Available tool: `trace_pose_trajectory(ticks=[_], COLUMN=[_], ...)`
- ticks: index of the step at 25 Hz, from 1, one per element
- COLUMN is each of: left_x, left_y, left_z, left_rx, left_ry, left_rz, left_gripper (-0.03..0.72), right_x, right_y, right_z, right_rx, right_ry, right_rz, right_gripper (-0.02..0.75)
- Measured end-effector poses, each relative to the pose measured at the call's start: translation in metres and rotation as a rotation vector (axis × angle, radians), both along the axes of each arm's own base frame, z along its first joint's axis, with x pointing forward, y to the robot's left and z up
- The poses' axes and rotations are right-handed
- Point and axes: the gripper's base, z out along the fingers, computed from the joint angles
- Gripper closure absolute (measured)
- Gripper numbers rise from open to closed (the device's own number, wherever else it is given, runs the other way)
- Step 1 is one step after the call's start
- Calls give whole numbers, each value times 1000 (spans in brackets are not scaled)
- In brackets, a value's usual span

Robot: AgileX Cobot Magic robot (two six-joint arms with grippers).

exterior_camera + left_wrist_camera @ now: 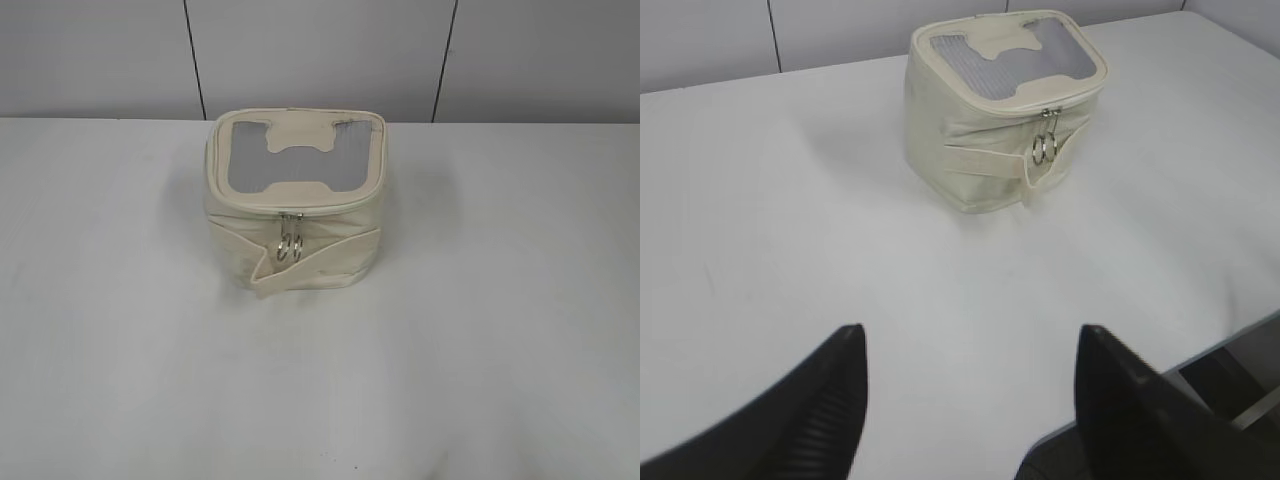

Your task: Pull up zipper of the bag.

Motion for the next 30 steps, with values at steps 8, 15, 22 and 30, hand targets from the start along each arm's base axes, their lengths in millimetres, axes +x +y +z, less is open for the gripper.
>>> trace_pose_trajectory(ticks=[8,15,22,30], left_x=[1,1,0,-2], left_y=[0,0,-1,-4], left_z=[0,0,0,0], left_rx=[-1,0,0,2], left_ry=[-11,-13,-12,-12], left_rz=[-2,-3,94,465], left_gripper=[196,209,230,245], right_x=[10,11,11,12], right_y=[4,4,5,6], right_z=[-2,-2,-2,-2], right_rx=[20,27,25,9], right_ry=[-100,-114,-116,-119], right_rz=[5,4,-67,-318], right_gripper=[140,142,143,143])
